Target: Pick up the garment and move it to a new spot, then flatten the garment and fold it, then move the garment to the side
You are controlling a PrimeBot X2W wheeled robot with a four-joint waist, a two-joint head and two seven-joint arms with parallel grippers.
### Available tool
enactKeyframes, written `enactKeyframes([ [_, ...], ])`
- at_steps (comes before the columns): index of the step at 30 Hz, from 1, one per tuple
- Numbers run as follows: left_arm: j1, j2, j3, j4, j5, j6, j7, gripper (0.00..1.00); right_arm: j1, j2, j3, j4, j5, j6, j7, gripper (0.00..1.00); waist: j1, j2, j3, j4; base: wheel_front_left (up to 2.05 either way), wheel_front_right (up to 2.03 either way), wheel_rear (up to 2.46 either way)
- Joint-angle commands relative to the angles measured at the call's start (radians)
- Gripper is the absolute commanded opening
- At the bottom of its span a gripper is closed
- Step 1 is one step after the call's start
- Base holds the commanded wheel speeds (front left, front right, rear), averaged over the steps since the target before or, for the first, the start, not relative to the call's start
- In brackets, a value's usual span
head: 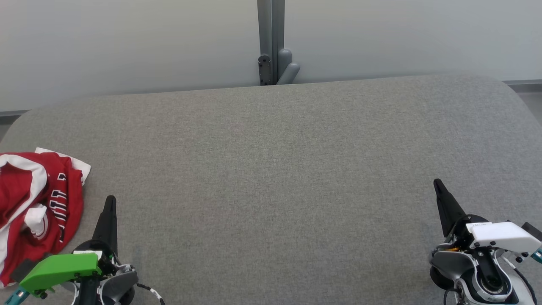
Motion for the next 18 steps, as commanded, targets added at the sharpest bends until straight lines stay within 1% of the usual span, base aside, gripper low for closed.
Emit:
enactKeyframes([
  [1, -0.010, 0.007, 0.001, -0.003, -0.003, -0.004, 0.002, 0.00, 0.013, -0.005, 0.000, -0.003, 0.008, 0.000, 0.005, 0.00, 0.0000, 0.0027, 0.000, 0.000, 0.00, 0.00, 0.00],
  [18, -0.010, 0.007, 0.001, -0.003, -0.003, -0.004, 0.002, 0.00, 0.013, -0.005, 0.000, -0.003, 0.008, 0.000, 0.005, 0.00, 0.0000, 0.0027, 0.000, 0.000, 0.00, 0.00, 0.00],
])
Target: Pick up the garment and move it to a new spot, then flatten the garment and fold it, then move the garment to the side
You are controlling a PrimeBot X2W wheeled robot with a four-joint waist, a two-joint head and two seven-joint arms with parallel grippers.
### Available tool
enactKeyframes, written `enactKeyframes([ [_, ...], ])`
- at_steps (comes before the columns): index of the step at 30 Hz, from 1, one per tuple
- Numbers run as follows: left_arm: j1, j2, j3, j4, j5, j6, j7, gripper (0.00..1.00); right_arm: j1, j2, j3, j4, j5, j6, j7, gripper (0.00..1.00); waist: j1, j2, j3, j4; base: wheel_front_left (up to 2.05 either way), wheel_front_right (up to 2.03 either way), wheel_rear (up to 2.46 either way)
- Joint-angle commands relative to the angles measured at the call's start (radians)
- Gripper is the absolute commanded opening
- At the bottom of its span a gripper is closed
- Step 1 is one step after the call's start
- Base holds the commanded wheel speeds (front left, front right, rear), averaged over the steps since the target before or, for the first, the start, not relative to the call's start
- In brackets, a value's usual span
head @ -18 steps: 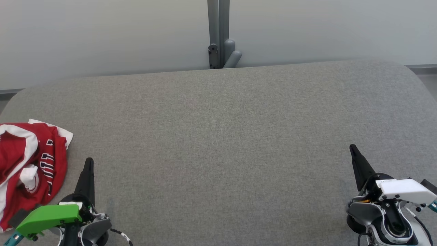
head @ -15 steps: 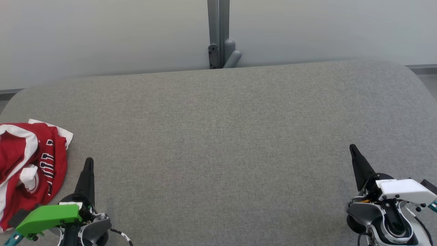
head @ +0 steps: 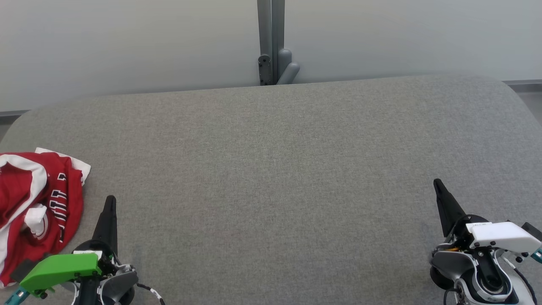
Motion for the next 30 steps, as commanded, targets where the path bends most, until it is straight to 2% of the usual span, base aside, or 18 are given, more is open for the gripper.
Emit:
enactKeyframes([
  [1, -0.010, 0.007, 0.001, -0.003, -0.003, -0.004, 0.002, 0.00, 0.013, -0.005, 0.000, -0.003, 0.008, 0.000, 0.005, 0.00, 0.0000, 0.0027, 0.000, 0.000, 0.00, 0.00, 0.00],
  [30, -0.010, 0.007, 0.001, -0.003, -0.003, -0.004, 0.002, 0.00, 0.013, -0.005, 0.000, -0.003, 0.008, 0.000, 0.005, 0.00, 0.0000, 0.0027, 0.000, 0.000, 0.00, 0.00, 0.00],
])
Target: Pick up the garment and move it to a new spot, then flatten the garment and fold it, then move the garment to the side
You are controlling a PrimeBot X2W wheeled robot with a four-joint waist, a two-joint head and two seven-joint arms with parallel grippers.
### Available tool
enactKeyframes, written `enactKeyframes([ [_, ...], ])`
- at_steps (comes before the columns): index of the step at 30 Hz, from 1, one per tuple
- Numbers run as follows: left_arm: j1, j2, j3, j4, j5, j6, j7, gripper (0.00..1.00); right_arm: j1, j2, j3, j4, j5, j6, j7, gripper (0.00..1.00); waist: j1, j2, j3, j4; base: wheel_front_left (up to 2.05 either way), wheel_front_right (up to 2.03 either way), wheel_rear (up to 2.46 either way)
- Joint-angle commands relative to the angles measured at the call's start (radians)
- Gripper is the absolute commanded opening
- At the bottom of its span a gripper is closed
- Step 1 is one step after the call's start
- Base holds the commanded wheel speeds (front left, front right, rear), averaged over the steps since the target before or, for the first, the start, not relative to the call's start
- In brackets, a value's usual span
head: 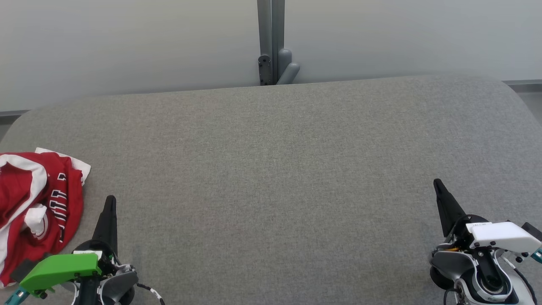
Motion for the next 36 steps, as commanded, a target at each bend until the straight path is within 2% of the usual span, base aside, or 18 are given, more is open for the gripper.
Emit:
enactKeyframes([
  [1, -0.010, 0.007, 0.001, -0.003, -0.003, -0.004, 0.002, 0.00, 0.013, -0.005, 0.000, -0.003, 0.008, 0.000, 0.005, 0.00, 0.0000, 0.0027, 0.000, 0.000, 0.00, 0.00, 0.00],
  [36, -0.010, 0.007, 0.001, -0.003, -0.003, -0.004, 0.002, 0.00, 0.013, -0.005, 0.000, -0.003, 0.008, 0.000, 0.005, 0.00, 0.0000, 0.0027, 0.000, 0.000, 0.00, 0.00, 0.00],
])
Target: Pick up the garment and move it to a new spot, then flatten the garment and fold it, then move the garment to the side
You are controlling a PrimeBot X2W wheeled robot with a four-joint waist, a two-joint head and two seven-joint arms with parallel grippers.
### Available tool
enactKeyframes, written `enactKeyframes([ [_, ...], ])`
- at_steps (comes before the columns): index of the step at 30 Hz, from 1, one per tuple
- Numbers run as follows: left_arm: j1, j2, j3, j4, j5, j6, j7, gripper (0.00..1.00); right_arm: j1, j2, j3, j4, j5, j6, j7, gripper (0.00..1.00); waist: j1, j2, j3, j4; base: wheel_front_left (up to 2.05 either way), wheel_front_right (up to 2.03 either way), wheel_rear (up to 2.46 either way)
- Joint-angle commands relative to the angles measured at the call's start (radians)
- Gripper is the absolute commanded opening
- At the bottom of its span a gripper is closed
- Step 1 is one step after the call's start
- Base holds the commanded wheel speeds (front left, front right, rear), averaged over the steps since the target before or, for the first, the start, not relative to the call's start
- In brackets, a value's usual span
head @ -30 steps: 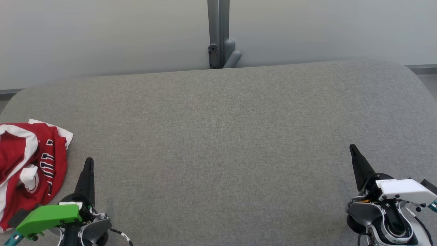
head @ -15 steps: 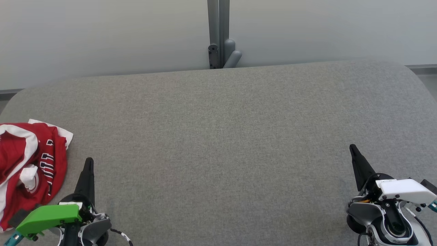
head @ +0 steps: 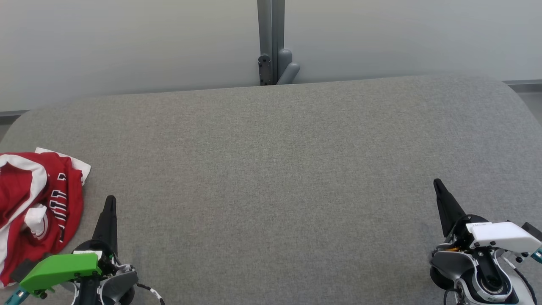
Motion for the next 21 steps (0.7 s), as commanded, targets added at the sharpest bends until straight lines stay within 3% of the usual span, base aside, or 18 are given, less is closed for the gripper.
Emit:
enactKeyframes([
  [1, -0.010, 0.007, 0.001, -0.003, -0.003, -0.004, 0.002, 0.00, 0.013, -0.005, 0.000, -0.003, 0.008, 0.000, 0.005, 0.00, 0.0000, 0.0027, 0.000, 0.000, 0.00, 0.00, 0.00],
  [6, -0.010, 0.007, 0.001, -0.003, -0.003, -0.004, 0.002, 0.00, 0.013, -0.005, 0.000, -0.003, 0.008, 0.000, 0.005, 0.00, 0.0000, 0.0027, 0.000, 0.000, 0.00, 0.00, 0.00],
  [7, 0.000, 0.000, 0.000, 0.000, 0.000, 0.000, 0.000, 1.00, 0.000, 0.000, 0.000, 0.000, 0.000, 0.000, 0.000, 1.00, 0.0000, 0.0000, 0.000, 0.000, 0.00, 0.00, 0.00],
  [15, 0.018, -0.001, -0.012, 0.032, 0.027, 0.001, -0.024, 1.00, 0.014, 0.002, 0.018, 0.019, -0.019, 0.000, -0.020, 1.00, 0.0000, 0.0002, 0.001, 0.000, 0.00, 0.00, 0.00],
  [21, 0.015, 0.007, -0.021, 0.035, 0.119, 0.001, -0.055, 1.00, 0.004, -0.018, 0.051, 0.018, -0.083, 0.000, -0.054, 1.00, 0.0000, 0.0003, 0.004, 0.000, 0.00, 0.00, 0.00],
])
